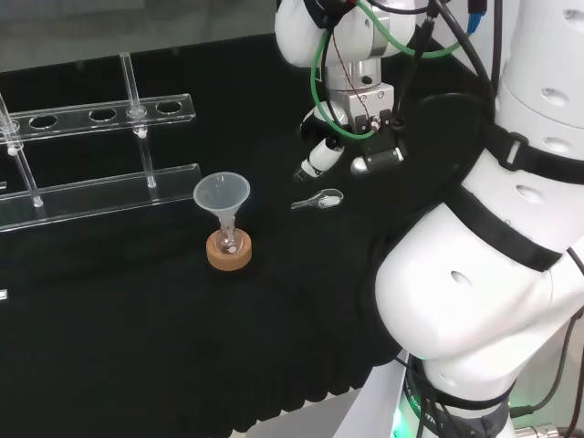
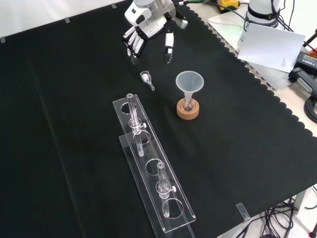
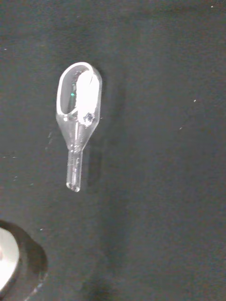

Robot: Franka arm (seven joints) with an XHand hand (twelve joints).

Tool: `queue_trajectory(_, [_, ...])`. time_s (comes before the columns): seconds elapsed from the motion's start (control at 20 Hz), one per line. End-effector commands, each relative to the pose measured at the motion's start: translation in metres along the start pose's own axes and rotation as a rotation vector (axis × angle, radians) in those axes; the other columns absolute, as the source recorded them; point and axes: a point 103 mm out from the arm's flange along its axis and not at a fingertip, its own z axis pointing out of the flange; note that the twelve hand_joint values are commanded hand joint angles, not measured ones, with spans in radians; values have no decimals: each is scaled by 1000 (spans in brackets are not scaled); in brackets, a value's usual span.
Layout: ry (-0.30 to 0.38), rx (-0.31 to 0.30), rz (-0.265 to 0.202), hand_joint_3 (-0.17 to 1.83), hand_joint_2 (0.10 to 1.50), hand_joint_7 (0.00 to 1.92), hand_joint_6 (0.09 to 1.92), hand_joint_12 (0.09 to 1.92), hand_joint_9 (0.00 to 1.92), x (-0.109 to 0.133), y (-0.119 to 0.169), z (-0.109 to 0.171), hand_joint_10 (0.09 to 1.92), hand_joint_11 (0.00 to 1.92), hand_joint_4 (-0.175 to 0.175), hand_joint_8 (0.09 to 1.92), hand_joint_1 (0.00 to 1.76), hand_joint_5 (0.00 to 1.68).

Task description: Pick up the weighing funnel.

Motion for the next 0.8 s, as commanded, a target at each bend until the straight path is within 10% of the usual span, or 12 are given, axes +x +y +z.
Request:
queue_trajectory(0.05, [22,38,-38,84,713,701,87,1506,437,-12,7,19,582,0,83,426,802,610])
queue_trajectory(0.8, [85,67,-18,521,545,909,87,1538,584,-29,33,56,481,28,103,375,852,794])
